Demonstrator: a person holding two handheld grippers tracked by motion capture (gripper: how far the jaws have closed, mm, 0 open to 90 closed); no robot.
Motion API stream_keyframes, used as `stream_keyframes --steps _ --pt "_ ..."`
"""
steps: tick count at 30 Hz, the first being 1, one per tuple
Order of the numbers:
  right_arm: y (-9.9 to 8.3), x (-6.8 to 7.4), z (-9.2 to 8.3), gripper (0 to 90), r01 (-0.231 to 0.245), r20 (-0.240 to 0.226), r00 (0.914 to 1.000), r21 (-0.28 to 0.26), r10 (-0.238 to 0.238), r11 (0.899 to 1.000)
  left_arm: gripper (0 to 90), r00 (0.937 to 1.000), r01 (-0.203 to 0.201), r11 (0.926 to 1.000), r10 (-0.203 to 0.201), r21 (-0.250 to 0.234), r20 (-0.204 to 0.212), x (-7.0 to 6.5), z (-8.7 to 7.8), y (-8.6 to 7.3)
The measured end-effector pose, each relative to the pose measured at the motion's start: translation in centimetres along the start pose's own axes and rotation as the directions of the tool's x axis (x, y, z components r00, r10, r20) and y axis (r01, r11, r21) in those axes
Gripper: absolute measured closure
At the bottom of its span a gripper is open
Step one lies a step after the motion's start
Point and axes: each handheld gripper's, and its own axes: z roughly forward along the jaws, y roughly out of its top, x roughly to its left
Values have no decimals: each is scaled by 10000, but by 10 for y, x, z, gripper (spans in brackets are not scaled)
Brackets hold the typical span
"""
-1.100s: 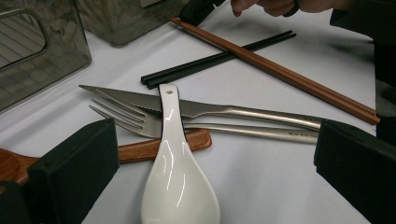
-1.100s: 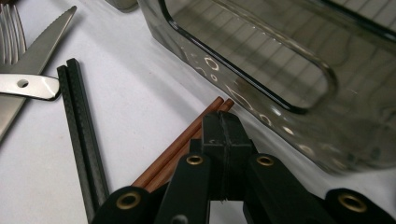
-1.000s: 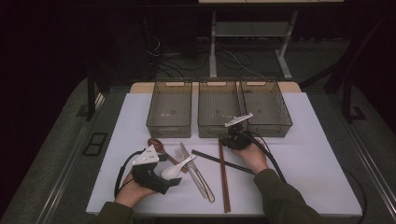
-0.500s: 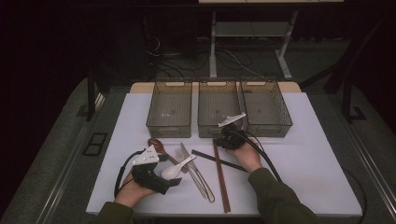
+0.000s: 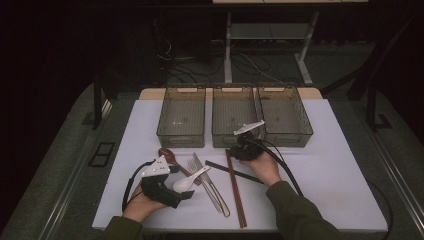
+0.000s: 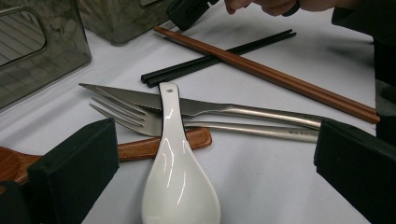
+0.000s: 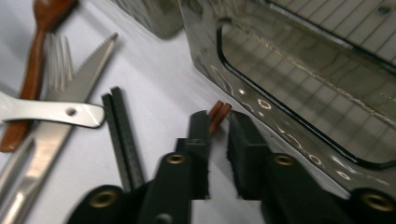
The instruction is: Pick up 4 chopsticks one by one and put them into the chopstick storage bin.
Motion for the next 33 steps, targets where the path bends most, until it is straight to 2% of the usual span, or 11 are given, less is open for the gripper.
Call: stream_keyframes --steps 1,2,5,7,10,14,22,33 --pt "0 0 0 742 0 0 10000 0 0 10000 0 10000 0 10000 0 0 0 0 0 0" --pt "1 2 -1 688 -163 -102 9998 -150 161 9998 0 10000 6 10000 -6 -8 -1 0 0 0" --pt "1 4 1 645 -286 -197 9994 -186 282 9994 0 10000 2 10000 -2 -12 -11 0 0 0" --pt "0 5 6 598 -353 -114 9993 -20 352 9994 0 10000 22 10000 -22 -11 7 0 0 0" --pt "-1 5 10 580 -403 24 9992 64 403 9992 0 10000 19 10000 -19 -12 22 0 0 0" --pt "-1 6 13 587 -346 112 9993 187 344 9992 0 10000 8 10000 -8 -2 21 0 0 0" --pt "0 11 16 636 143 439 9989 406 -161 9991 0 10000 7 10000 -7 -2 27 0 0 0" --pt "1 12 17 697 311 518 9981 494 -337 9983 0 10000 6 10000 -6 -18 25 0 0 0"
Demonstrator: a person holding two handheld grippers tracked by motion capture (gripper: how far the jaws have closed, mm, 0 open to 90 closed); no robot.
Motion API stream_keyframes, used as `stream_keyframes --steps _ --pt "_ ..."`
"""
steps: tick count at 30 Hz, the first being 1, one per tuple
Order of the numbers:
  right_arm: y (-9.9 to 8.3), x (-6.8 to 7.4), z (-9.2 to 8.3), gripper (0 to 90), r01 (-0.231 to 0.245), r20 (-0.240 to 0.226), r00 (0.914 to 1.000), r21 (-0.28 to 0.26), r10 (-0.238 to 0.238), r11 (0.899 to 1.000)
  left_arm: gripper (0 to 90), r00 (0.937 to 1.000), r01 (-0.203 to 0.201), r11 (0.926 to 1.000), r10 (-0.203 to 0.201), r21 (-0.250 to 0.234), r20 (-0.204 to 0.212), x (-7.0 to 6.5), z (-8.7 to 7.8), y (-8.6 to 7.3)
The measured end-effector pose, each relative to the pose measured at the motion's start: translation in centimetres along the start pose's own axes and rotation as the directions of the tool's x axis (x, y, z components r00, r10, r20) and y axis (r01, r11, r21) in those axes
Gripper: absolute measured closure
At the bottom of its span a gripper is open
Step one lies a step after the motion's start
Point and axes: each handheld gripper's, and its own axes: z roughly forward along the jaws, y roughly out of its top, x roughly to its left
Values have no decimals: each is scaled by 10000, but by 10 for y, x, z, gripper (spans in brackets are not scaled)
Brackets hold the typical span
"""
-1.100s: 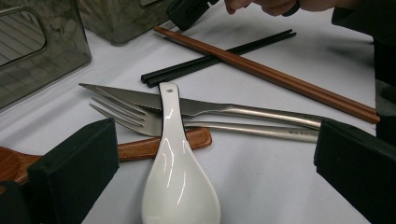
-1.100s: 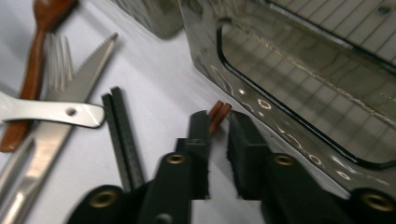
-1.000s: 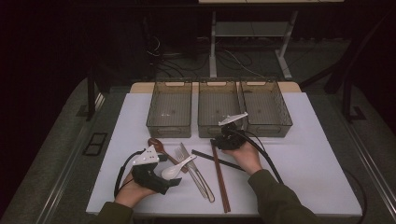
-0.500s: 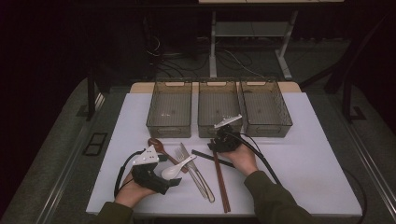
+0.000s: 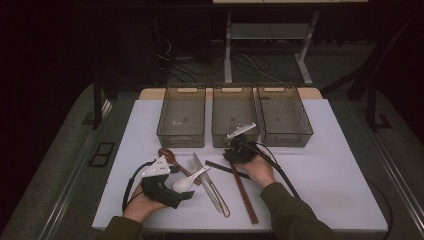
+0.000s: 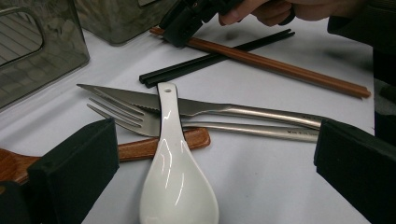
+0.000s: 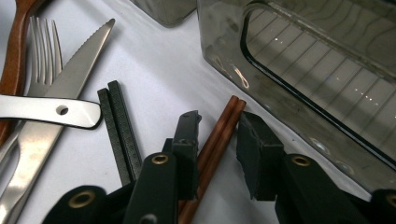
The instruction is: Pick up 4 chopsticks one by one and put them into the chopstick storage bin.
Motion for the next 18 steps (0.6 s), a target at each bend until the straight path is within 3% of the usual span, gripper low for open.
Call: stream_keyframes --steps 18 --pt "0 1 0 786 386 -122 9992 87 -385 9992 0 10000 -4 10000 4 -5 -2 0 0 0"
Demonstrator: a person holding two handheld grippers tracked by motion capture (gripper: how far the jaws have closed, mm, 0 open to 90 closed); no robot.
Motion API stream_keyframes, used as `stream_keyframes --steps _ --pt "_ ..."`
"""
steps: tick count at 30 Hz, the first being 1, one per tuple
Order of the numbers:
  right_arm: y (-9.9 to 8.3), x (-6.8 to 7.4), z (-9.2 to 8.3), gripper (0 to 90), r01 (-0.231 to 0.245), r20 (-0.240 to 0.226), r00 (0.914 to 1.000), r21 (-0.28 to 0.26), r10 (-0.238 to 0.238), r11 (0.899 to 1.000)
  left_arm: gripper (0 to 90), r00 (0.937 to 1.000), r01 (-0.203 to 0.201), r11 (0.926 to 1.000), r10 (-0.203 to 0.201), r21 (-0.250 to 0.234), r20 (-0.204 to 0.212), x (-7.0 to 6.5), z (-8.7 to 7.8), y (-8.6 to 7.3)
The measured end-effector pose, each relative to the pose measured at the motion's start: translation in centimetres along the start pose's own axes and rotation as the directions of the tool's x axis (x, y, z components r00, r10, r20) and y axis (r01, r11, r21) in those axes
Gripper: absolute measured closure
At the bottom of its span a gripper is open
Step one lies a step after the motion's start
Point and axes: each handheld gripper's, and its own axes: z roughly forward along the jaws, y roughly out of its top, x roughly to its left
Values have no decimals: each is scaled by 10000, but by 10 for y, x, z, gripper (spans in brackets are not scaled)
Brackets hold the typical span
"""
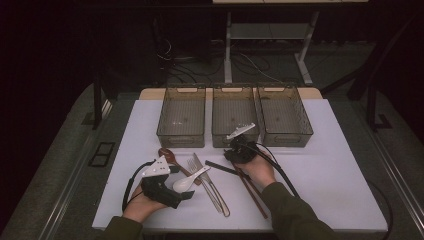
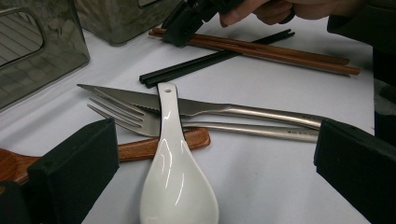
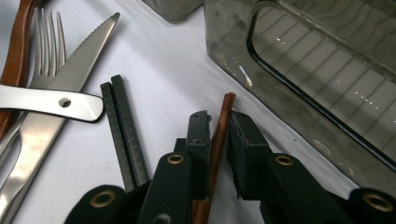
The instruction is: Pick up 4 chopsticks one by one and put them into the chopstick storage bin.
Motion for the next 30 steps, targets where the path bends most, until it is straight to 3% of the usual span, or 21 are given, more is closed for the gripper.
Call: stream_keyframes --steps 12,15,18,22,30 --pt "0 2 -2 670 -62 -150 9999 -124 60 9999 0 10000 -10 10000 10 7 7 0 0 0" --pt "0 2 -9 592 -187 -175 9997 -387 180 9991 0 10000 7 10000 -7 -4 2 0 0 0" --pt "-1 2 -16 581 -209 -236 9995 -477 198 9986 0 10000 8 10000 -8 -5 3 0 0 0" --pt "-10 3 -32 570 -234 -443 9988 -746 201 9969 0 10000 22 10000 -22 -10 -4 0 0 0" --pt "-42 10 -60 562 -48 -877 9961 -693 -13 9976 0 10000 1 10000 -1 37 -9 0 0 0"
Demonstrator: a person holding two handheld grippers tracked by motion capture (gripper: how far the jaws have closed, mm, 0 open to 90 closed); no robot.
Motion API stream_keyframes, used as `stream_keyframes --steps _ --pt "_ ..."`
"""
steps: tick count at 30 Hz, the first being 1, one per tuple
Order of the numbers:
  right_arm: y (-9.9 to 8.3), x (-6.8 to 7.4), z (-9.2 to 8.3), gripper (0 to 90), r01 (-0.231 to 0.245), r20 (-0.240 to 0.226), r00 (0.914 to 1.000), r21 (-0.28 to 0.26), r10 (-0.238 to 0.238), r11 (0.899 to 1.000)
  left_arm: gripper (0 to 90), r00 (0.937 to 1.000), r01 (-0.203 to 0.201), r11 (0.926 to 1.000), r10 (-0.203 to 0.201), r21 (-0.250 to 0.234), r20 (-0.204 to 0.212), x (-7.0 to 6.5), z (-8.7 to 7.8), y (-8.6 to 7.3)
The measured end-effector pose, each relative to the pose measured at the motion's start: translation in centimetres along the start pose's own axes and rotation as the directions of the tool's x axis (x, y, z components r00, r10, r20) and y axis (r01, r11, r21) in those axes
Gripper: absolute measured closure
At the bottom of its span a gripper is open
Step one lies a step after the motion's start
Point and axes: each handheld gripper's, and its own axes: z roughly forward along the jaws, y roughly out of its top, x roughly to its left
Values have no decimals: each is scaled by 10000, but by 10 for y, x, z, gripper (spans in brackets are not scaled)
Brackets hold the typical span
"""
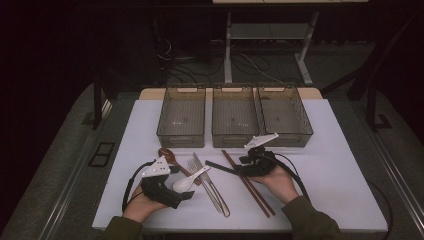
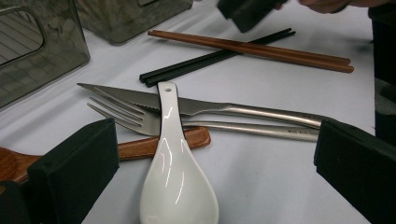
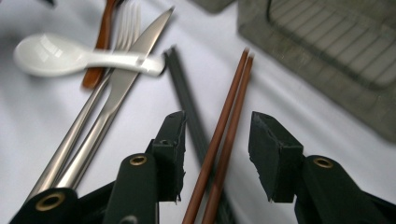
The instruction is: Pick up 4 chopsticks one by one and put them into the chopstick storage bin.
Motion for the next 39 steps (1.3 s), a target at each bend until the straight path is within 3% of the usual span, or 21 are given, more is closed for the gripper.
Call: stream_keyframes --steps 3,11,17,21,27,39 --pt "-14 6 -11 558 27 -160 9999 63 -26 10000 0 10000 -7 10000 7 16 -5 0 0 0" --pt "-31 20 -27 546 515 -31 9987 220 -515 9984 0 10000 -83 9999 83 59 -7 -1 1 -1" --pt "-49 24 -30 538 583 -119 9983 614 -576 9964 0 9999 -81 9999 82 78 -92 -1 0 0" --pt "-55 24 -26 540 647 80 9978 936 -658 9935 0 9999 -67 9999 68 84 -124 -1 1 -1" --pt "-56 25 -19 656 1127 351 9924 1238 -1178 9859 0 9999 -96 9999 97 81 -123 -1 0 -1" --pt "-57 22 -22 756 1445 277 9884 1368 -1496 9800 0 9999 -93 9999 94 97 -104 -1 0 -1"
